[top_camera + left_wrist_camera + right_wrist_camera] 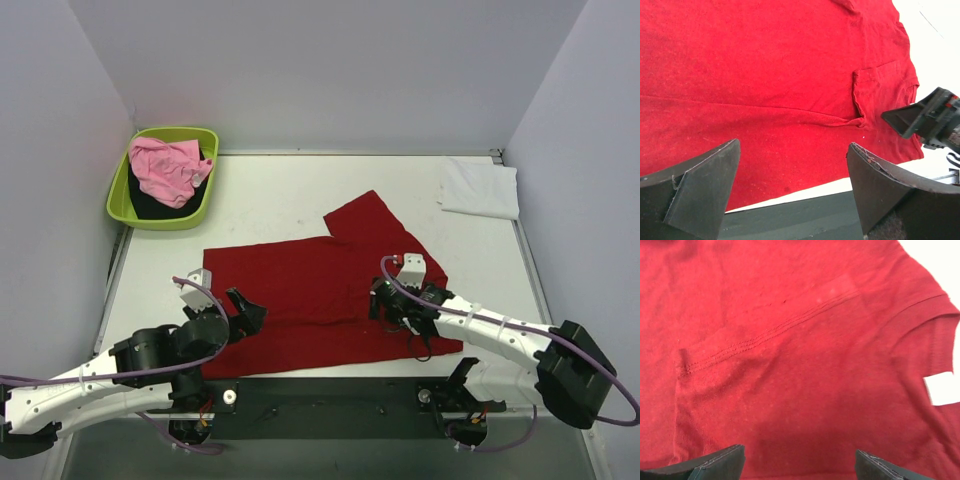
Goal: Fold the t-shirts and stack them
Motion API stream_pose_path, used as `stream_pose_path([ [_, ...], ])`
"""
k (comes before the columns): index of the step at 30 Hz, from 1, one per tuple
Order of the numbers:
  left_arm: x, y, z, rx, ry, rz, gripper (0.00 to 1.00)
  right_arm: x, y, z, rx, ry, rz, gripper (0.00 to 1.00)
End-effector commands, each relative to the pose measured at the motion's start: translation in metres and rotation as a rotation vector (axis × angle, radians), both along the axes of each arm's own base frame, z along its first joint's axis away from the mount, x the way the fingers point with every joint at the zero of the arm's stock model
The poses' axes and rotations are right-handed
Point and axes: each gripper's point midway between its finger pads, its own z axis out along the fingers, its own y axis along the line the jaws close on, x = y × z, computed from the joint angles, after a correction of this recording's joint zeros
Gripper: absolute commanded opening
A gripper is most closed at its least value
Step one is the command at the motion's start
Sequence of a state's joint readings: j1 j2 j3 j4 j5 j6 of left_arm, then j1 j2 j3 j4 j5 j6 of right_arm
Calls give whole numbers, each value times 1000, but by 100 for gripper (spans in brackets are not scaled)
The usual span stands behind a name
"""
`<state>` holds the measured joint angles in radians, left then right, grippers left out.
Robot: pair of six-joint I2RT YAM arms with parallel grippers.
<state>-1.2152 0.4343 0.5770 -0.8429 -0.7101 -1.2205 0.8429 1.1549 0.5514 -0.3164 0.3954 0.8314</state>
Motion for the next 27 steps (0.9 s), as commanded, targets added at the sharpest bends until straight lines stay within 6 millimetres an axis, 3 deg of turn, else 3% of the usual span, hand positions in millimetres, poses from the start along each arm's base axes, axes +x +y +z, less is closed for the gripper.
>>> stream_pose_path([
  [1, 3, 8, 5, 4, -9, 39, 97, -1, 0, -19, 0, 31, -9, 92],
  [9, 3, 12, 4, 8, -15, 47, 98, -28, -7, -51, 31, 134, -45, 91],
  [13, 4, 13, 4, 17, -15, 50, 97, -52, -17, -63, 42, 189, -65, 91],
  [18, 4, 14, 1, 26, -16, 59, 98, -76, -18, -61, 37, 198, -76, 91],
  [27, 4, 22, -3, 37, -11, 83, 97, -96, -18, -61, 36, 206, -87, 91],
])
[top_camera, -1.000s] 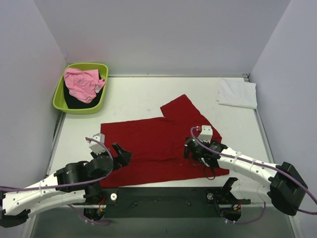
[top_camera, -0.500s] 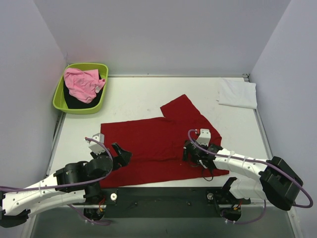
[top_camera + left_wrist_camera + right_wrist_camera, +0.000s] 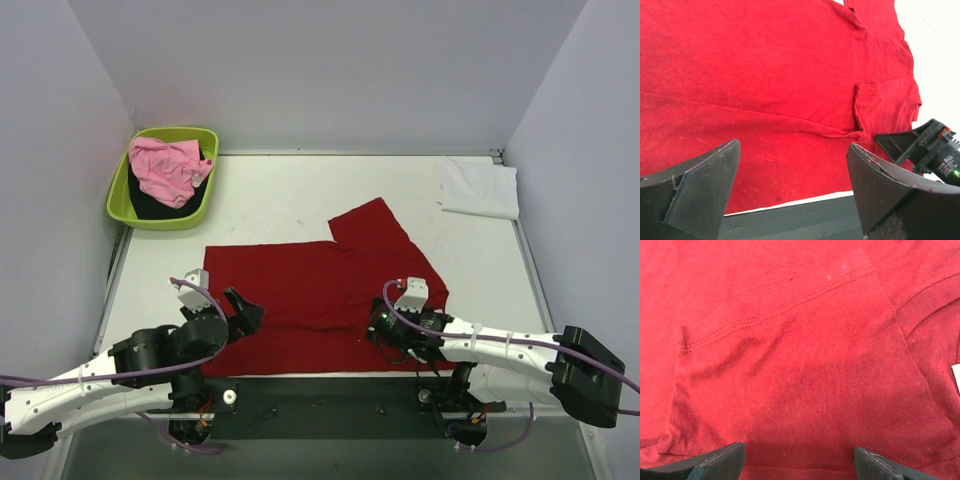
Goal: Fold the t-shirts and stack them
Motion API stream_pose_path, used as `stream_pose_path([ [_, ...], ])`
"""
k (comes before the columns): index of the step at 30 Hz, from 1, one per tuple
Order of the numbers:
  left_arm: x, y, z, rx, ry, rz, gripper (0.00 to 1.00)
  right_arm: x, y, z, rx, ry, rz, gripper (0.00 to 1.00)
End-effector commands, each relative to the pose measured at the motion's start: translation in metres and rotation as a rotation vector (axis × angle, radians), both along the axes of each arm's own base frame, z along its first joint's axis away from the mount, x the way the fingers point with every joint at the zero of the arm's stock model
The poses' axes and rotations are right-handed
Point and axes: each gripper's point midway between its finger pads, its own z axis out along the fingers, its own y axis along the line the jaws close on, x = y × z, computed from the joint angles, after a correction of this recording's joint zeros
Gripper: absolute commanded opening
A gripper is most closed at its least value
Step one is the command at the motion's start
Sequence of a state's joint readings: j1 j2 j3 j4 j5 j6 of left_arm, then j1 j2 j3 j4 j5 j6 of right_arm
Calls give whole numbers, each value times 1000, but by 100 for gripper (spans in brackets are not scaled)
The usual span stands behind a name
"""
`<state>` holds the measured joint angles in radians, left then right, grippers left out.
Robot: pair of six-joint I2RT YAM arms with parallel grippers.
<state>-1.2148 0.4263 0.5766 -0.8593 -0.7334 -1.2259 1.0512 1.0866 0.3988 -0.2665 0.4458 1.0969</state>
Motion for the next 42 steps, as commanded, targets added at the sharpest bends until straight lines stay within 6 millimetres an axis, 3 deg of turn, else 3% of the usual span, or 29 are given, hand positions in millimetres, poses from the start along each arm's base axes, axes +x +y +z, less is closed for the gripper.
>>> stream_pose_path([
  [1, 2, 17, -2, 28, -4, 64, 98, -56, -32, -34, -66, 232, -59, 91],
  [8, 4, 26, 9, 75, -9, 90, 97, -53, -36, -14, -98, 175, -57, 90],
  [10, 7, 30, 11, 115, -15, 112, 97, -46, -34, 4, -97, 129, -55, 91],
  [14, 16, 29, 30, 164, -55, 131, 98, -9, -27, 59, -113, -58, -22, 92],
  [18, 33, 16, 70, 190, -130, 125, 97, 32, -15, 118, -121, -165, -23, 95],
  [19, 41, 16, 71, 218, -127, 147, 98, 44, -6, 137, -101, -195, -21, 97],
  [21, 52, 9, 81, 216, -136, 135, 98, 63, -8, 158, -128, -245, -23, 100],
  [22, 65, 17, 78, 265, -124, 169, 97, 75, 0, 173, -98, -277, -30, 100],
  [23, 73, 8, 80, 218, -112, 144, 97, 86, -5, 179, -94, -284, -57, 100],
  [25, 91, 7, 69, 239, -68, 126, 97, 105, 3, 188, -54, -277, -38, 100],
  [26, 109, 13, 68, 179, -47, 140, 97, 118, -6, 189, -34, -266, -72, 100],
  [28, 130, 18, 48, 191, 11, 136, 98, 133, 7, 188, 34, -242, -32, 100],
  [30, 154, 29, 42, 155, 36, 157, 97, 147, 4, 188, 56, -238, -45, 100],
  [32, 174, 32, 24, 162, 93, 145, 97, 155, 8, 188, 85, -234, -30, 100],
  [33, 185, 48, 18, 158, 118, 193, 97, 162, 3, 185, 88, -226, -42, 100],
  [34, 193, 51, 0, 172, 166, 189, 97, 166, 4, 185, 101, -225, -39, 100],
  [37, 218, 71, -18, 175, 194, 223, 97, 177, -7, 180, 105, -204, -66, 100],
  [42, 244, 101, -53, 188, 276, 248, 96, 181, -12, 165, 181, -175, -81, 100],
])
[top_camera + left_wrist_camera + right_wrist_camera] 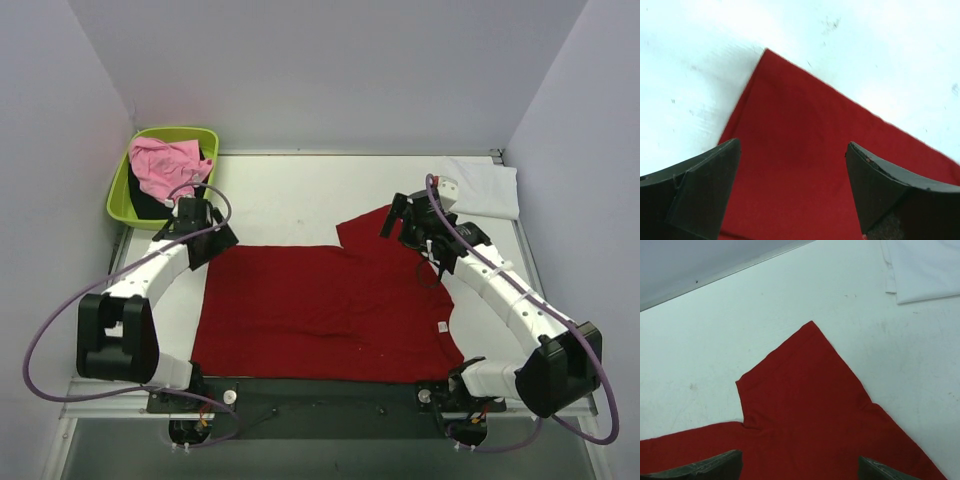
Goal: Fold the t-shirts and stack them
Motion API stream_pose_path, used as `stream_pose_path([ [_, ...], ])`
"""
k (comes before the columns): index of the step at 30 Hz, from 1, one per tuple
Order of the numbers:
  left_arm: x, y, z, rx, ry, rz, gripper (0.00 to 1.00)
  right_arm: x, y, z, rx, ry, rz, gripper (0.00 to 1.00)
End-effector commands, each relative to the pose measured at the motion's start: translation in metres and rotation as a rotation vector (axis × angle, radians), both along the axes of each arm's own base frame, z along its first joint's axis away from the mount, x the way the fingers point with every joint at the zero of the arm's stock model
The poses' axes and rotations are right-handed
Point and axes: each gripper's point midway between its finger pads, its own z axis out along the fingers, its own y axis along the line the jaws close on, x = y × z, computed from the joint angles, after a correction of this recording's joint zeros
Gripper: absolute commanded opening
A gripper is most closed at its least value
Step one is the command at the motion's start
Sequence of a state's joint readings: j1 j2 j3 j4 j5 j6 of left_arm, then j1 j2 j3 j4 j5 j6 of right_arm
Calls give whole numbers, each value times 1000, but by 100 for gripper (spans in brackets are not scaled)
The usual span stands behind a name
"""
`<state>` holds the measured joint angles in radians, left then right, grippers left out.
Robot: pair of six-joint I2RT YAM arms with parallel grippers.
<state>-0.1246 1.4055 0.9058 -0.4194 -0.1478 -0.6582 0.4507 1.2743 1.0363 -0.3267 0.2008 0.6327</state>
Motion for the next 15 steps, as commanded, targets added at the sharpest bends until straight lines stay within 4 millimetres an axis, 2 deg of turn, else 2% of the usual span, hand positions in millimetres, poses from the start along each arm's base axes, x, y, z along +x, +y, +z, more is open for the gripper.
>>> stream_pose_path([
  [1, 54, 10, 17, -54, -125, -73, 97, 10, 5, 4, 83, -30, 34, 100],
  [3, 67, 9, 9, -59, -119, -140, 97, 10, 10, 3, 105, -38, 54, 100],
  [4, 77, 16, 15, -96, -161, -171, 97, 9, 10, -2, 109, -28, 58, 100],
  [7, 92, 14, 12, -134, -209, -285, 97, 10, 10, -10, 113, -19, 67, 100],
  [9, 100, 18, -1, -133, -181, -314, 95, 10, 12, -14, 127, -8, 74, 100],
  [10, 101, 20, -7, -146, -166, -323, 93, 10, 12, -16, 130, -4, 75, 100],
  [11, 101, 20, -12, -160, -155, -339, 86, 10, 12, -17, 133, -4, 78, 100],
  [12, 102, 21, -22, -170, -139, -349, 84, 10, 12, -18, 132, -4, 81, 100],
  [15, 100, 20, -32, -173, -130, -366, 83, 11, 7, -23, 122, 6, 71, 100],
])
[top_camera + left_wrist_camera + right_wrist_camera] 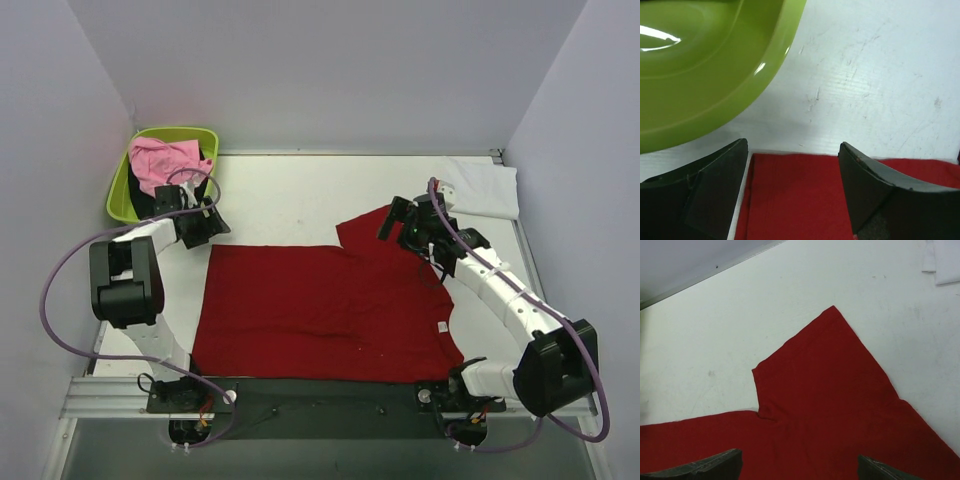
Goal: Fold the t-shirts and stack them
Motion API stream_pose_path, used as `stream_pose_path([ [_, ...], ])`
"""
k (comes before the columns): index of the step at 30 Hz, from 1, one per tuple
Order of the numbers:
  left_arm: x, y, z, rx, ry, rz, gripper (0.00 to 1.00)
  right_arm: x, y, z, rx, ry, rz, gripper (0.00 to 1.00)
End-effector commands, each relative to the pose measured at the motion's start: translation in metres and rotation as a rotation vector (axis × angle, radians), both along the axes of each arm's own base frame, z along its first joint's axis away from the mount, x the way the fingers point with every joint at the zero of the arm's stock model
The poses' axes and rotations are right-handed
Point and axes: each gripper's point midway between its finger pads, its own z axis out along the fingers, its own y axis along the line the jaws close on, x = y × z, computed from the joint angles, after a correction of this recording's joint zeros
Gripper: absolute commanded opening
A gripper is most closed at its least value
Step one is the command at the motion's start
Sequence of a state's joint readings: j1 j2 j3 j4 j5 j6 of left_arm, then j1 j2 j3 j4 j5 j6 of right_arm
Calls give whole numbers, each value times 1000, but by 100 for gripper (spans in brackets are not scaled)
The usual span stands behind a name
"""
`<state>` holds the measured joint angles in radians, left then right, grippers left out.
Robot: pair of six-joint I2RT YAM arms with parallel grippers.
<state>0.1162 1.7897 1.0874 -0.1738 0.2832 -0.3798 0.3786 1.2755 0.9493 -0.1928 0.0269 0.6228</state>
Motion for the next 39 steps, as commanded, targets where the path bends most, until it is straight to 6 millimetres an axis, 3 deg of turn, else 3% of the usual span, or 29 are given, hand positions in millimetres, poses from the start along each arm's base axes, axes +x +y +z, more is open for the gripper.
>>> stream_pose_path([
  [1, 11, -8, 2, -25, -65, -114, 83, 3, 2, -8, 20, 10, 30, 100],
  [14, -16, 5, -15, 81, 67, -119, 81, 5, 9, -23, 57, 42, 44, 100],
  [22, -32, 7, -26, 128, 130, -113, 79, 5, 9, -19, 69, 32, 46, 100],
  [39, -58, 16, -56, 290, 329, -70, 61, 1, 5, -20, 103, 38, 37, 100],
])
